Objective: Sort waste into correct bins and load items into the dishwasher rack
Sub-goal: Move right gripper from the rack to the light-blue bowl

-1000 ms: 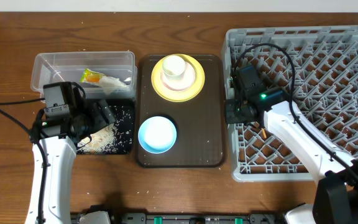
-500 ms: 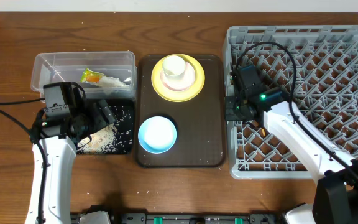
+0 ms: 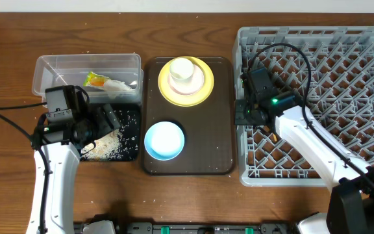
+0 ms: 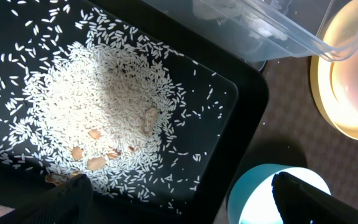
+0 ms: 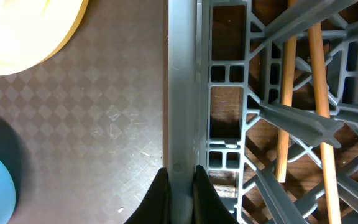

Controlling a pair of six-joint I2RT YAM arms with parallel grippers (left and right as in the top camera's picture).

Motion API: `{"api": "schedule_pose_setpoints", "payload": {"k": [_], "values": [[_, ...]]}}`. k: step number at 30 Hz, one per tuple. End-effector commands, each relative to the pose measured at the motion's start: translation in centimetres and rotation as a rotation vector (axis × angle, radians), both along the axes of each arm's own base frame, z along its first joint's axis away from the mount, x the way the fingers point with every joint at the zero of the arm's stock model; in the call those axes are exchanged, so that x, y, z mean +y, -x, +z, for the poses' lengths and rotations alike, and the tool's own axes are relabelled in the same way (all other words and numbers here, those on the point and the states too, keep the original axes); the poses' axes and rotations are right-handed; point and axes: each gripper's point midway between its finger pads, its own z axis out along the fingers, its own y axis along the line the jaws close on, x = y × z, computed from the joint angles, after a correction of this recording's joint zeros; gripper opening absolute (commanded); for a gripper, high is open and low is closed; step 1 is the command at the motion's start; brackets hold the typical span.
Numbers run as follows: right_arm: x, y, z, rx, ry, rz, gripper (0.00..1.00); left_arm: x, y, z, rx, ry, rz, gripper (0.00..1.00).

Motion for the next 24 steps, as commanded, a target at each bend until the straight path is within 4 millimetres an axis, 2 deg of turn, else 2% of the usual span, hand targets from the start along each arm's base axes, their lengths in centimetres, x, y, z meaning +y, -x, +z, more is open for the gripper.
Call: {"api": "schedule_pose_setpoints", "payload": {"k": [1, 4, 8, 13, 15, 19, 24], "values": [[0.8, -0.6, 0.7, -0.02, -0.027, 0.029, 0.06, 0.3, -0.4, 0.6, -0.016, -0.009, 0.005, 0.95], [0.9, -1.2, 2.1, -0.057, -0.013, 0.065, 0.09, 0.3, -0.4, 0.6, -0.017, -0.009, 0.005, 0.95], [0.7, -2.1, 4.5, -0.114, 0.012, 0.085, 0.2, 0.3, -0.4, 0.6, -0.016, -0.009, 0.005, 0.95], [1.7, -2.4, 6.7, -0.16, -0.039, 0.104, 0.24, 0.3, -0.4, 0.6, -0.016, -0.009, 0.005, 0.95], [3.0, -2.1, 7.0, -0.16, -0.095, 0.148, 0.24, 0.3, -0.4, 0.6, -0.016, -0.009, 0.005, 0.95], [7.4, -0.8, 8.2, -0.177, -0.225, 0.334, 0.24, 0.3, -0.5, 0.7, -0.02, -0.01, 0.005, 0.95], [11.9, 0.7, 9.3, -0.253, -0.258, 0.512, 0.25, 0.3, -0.6, 0.7, -0.023, -0.011, 0.005, 0.95]]}}
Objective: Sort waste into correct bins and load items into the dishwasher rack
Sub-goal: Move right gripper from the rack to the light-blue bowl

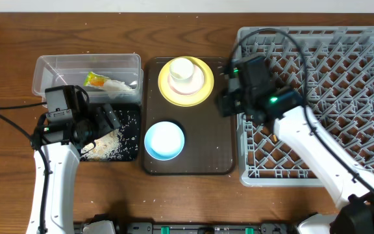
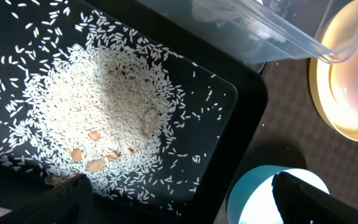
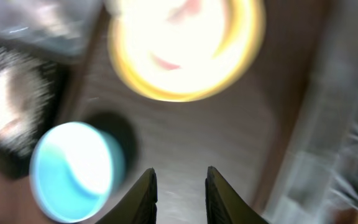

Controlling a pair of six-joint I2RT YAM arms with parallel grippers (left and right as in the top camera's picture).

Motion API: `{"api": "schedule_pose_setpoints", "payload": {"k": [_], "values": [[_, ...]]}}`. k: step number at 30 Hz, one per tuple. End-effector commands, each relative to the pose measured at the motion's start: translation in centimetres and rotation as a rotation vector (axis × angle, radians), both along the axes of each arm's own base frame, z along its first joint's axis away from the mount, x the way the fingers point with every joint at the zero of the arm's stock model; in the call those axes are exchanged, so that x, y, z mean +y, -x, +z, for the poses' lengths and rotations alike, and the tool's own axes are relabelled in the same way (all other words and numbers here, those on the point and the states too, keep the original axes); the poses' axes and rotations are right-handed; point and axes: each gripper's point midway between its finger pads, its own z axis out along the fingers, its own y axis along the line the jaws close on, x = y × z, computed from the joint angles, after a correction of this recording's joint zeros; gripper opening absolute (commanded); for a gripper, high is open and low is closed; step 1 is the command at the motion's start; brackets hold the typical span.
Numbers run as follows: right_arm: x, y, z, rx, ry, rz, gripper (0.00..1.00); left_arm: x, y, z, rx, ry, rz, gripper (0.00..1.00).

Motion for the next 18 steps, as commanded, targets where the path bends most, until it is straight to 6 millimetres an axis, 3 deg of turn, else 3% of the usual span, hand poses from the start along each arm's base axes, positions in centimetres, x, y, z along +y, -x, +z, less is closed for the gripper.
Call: {"api": "schedule_pose_setpoints", "payload": {"k": [1, 3, 6, 8, 14, 18], "values": [[4.1, 2.2, 1.9, -0.072, -0.04, 0.199, 0.25, 0.3, -0.5, 0.6, -0.018, -0.01, 0.005, 0.95], [5.5, 3.1, 2.0, -0.101, -0.031, 0.255, 0.24, 0.3, -0.5, 0.6, -0.018, -0.009, 0.005, 0.95], [7.2, 3.8, 1.2, -0.137, 0.019, 0.283, 0.12, 0.3, -0.5, 0.6, -0.018, -0.01, 0.005, 0.95], [8.4, 4.1, 0.2, -0.151, 0.047, 0.299, 0.09, 0.3, -0.5, 0.6, -0.018, -0.009, 0.005, 0.95], [13.2, 6.3, -4.0, -0.13, 0.065, 0.407, 0.11, 0.3, -0.5, 0.6, -0.018, -0.01, 0.005, 0.95], [14.7, 7.0, -7.0, -0.103, 0.086, 0.441, 0.1, 0.3, -0.5, 0.6, -0.018, -0.01, 0.005, 0.95]]}}
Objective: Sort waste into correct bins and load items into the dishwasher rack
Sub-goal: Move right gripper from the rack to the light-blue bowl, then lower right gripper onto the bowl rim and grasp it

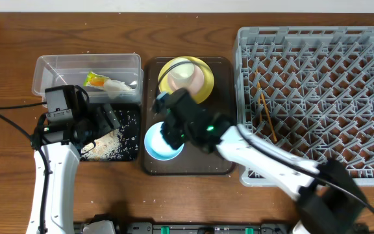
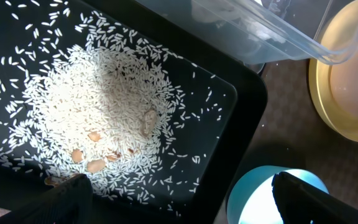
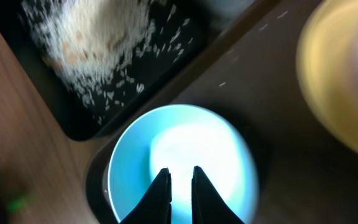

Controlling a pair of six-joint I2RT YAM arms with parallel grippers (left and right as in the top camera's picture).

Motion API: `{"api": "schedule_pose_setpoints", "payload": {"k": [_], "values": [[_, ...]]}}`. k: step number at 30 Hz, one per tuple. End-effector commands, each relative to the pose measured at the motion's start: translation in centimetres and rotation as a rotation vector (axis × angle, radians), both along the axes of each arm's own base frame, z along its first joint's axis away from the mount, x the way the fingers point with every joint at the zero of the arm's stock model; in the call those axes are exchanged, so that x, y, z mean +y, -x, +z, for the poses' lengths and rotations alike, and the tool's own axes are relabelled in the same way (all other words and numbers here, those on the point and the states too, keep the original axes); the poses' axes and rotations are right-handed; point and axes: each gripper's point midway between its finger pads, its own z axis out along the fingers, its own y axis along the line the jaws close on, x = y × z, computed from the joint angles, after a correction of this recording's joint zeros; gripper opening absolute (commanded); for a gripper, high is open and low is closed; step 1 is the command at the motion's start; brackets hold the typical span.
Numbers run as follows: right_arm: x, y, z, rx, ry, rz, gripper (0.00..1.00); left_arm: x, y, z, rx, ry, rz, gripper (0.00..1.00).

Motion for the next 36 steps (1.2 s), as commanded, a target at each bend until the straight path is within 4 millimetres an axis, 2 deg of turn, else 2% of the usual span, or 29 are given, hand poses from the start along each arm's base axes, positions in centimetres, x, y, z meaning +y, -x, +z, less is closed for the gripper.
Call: {"api": "schedule_pose_setpoints", "payload": {"k": [1, 5, 10, 18, 22, 25, 29, 33, 36], "values": [[0.9, 0.3, -2.1, -0.001, 0.04, 0.023, 0.11, 0.3, -0.4, 0.6, -0.016, -0.009, 0.005, 0.95], [0.1, -0.1, -5.1, 0.004, 0.126, -0.006, 0.08, 0.3, -0.4, 0.6, -0.016, -0.009, 0.005, 0.95], [-3.3, -1.8, -6.8, -0.056, 0.289, -0.105, 0.07, 0.3, -0.4, 0.6, -0.016, -0.009, 0.005, 0.95], [-9.9, -4.6, -6.5, -0.23, 0.585, -0.272, 0.12, 0.3, -0.4, 0.6, -0.016, -0.009, 0.005, 0.95], [-11.3, -5.6, -5.9, -0.267, 0.629, -0.315, 0.14, 0.3, -0.4, 0.6, -0.016, -0.009, 0.005, 0.95], [-11.0, -5.8, -5.7, -0.267, 0.612, -0.318, 0.15, 0.3, -0.4, 0.6, -0.016, -0.009, 0.005, 0.95], [-7.4, -4.8, -4.8, -0.186, 0.471, -0.241, 0.24, 0.3, -0.4, 0.6, -0.016, -0.009, 0.005, 0.95], [-3.7, -3.5, -1.7, -0.095, 0.299, -0.148, 0.29, 0.3, -0.4, 0.6, -0.016, -0.009, 0.005, 0.95], [-2.7, -3.1, 0.7, -0.085, 0.239, -0.124, 0.29, 0.3, -0.4, 0.6, -0.016, -0.009, 0.005, 0.95]]}}
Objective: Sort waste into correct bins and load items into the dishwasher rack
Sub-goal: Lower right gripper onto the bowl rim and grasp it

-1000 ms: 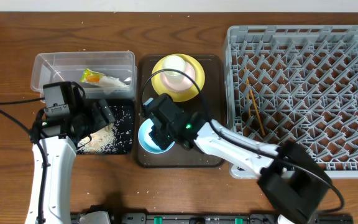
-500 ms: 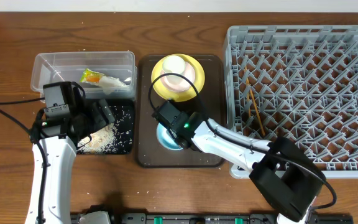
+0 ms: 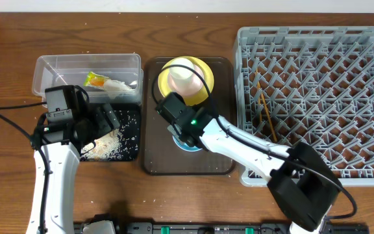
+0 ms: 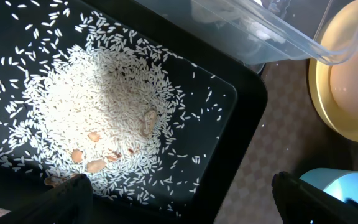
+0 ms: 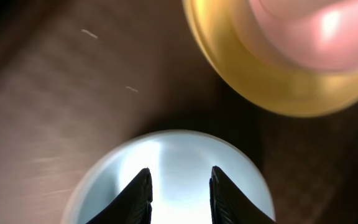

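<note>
A light blue bowl (image 5: 173,186) sits on the brown tray (image 3: 158,162); in the overhead view only its edge (image 3: 189,147) shows under my right arm. My right gripper (image 5: 181,169) is open, both fingers spread over the bowl's inside. A yellow plate (image 3: 200,91) with a pink cup (image 3: 182,70) stands at the tray's far end. My left gripper (image 4: 179,180) hangs open above the black tray of rice and scraps (image 4: 104,118). The grey dishwasher rack (image 3: 369,39) holds wooden chopsticks (image 3: 265,117).
A clear plastic bin (image 3: 50,68) with a wrapper inside lies behind the black tray (image 3: 134,155). The rack fills the table's right side. My right arm stretches from the rack's front across the brown tray.
My right gripper's fingers, close together above the blue bowl before, now stand apart and nearer to it. The bowl lies further right on the brown tray. The left arm has not moved.
My right gripper was shut at the rack's left rim, with chopsticks lying in the rack. Then it was over the brown tray's right side, then above the blue bowl, and now it is open over the shifted bowl. My left gripper stayed open over the rice tray.
</note>
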Controlling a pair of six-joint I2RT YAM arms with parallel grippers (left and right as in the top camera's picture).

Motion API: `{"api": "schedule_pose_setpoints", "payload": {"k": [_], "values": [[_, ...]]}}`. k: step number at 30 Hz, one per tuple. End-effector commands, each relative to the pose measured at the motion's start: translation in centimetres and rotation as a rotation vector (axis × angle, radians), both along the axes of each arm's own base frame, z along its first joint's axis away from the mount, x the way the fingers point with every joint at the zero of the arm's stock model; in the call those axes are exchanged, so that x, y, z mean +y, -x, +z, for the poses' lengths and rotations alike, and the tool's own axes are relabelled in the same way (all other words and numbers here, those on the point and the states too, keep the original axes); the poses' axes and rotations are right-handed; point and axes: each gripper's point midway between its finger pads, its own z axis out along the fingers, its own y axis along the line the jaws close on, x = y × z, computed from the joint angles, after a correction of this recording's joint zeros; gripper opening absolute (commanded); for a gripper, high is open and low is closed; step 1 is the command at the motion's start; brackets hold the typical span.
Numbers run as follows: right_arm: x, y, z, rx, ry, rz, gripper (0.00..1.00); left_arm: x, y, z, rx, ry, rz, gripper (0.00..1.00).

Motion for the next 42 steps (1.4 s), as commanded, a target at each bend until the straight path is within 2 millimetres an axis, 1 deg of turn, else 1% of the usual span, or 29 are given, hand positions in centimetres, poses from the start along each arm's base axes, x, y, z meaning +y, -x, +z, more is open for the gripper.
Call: {"api": "schedule_pose_setpoints", "payload": {"k": [1, 2, 5, 9, 14, 19, 25, 34, 39, 42], "values": [[2.8, 1.2, 4.3, 0.027, -0.151, 0.074, 0.29, 0.3, -0.4, 0.6, -0.015, -0.009, 0.006, 0.95], [3.1, 1.6, 4.6, 0.034, -0.161, 0.086, 0.28, 0.3, -0.4, 0.6, -0.015, -0.009, 0.006, 0.95], [3.2, 2.9, 4.1, 0.073, -0.148, 0.107, 0.28, 0.3, -0.4, 0.6, -0.015, -0.009, 0.005, 0.95], [2.1, 4.3, 2.1, 0.124, -0.091, 0.111, 0.34, 0.3, -0.4, 0.6, -0.015, -0.009, 0.006, 0.95], [1.5, 6.0, -0.3, 0.171, -0.043, 0.128, 0.35, 0.3, -0.4, 0.6, -0.016, -0.009, 0.006, 0.95], [0.7, 6.6, -1.3, 0.192, -0.019, 0.128, 0.35, 0.3, -0.4, 0.6, -0.015, -0.009, 0.006, 0.95], [0.4, 7.1, -1.8, 0.202, -0.006, 0.13, 0.32, 0.3, -0.4, 0.6, -0.015, -0.009, 0.006, 0.95], [-0.3, 7.7, -3.5, 0.214, 0.006, 0.135, 0.33, 0.3, -0.4, 0.6, -0.015, -0.009, 0.006, 0.95], [-0.4, 7.7, -3.5, 0.216, 0.009, 0.134, 0.24, 0.3, -0.4, 0.6, -0.015, -0.009, 0.006, 0.95], [-0.6, 7.9, -3.7, 0.221, 0.018, 0.141, 0.25, 0.3, -0.4, 0.6, -0.015, -0.009, 0.006, 0.95]]}}
